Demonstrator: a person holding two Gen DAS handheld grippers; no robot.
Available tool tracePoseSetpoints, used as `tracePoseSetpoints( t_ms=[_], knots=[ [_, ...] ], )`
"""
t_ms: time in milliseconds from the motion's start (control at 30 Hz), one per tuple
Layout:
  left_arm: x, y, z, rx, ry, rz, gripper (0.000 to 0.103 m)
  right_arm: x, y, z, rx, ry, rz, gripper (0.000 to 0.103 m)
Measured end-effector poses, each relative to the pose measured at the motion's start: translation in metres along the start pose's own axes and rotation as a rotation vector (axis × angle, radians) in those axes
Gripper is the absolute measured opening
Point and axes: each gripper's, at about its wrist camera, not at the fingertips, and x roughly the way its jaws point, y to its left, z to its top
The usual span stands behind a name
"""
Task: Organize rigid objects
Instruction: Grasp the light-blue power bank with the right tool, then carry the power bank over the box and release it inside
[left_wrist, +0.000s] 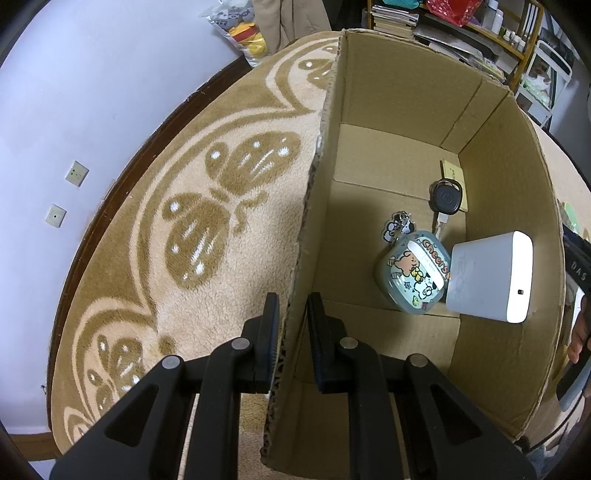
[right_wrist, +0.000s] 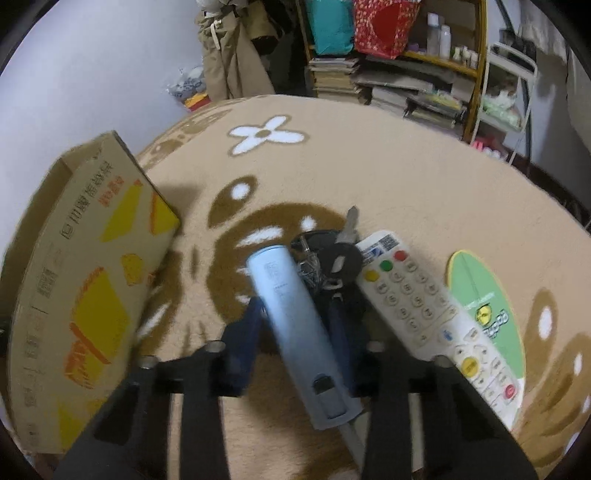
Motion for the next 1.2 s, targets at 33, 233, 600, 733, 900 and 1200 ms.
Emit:
tracePoseSetpoints(
  t_ms=[33, 233, 600, 733, 900, 1200],
  knots=[
    [0.0, 0.0, 0.0, 0.001, -0.001, 0.001, 0.015, 0.0, 0.003, -0.001, -0.017, 0.002, -0.011, 0.036],
    [0.0, 0.0, -0.001, 0.003, -0.001, 0.004, 0.015, 0.015, 0.01, -0.009, -0.009, 0.057, 0.004, 0.031],
    [0.001, -0.001, -0.001, 0.006, -0.002, 0.004, 0.015, 0.001, 0.031, -0.013, 0.006, 0.037, -0.092, 0.029],
    [0.0, -0.002, -0.001, 0.009, -0.003, 0.006, 0.015, -0.01, 0.039, -0.011, 0.011, 0.004, -0.096, 0.029],
    [0.0, -0.003, -0.001, 0.009, -0.002, 0.006, 0.015, -0.028, 0.047, -0.003, 0.023, -0.045, -0.071, 0.029],
    [0.0, -0.003, -0.001, 0.01, -0.002, 0.008, 0.015, -0.066, 0.068, 0.013, 0.026, -0.159, 0.025, 0.029]
  ],
)
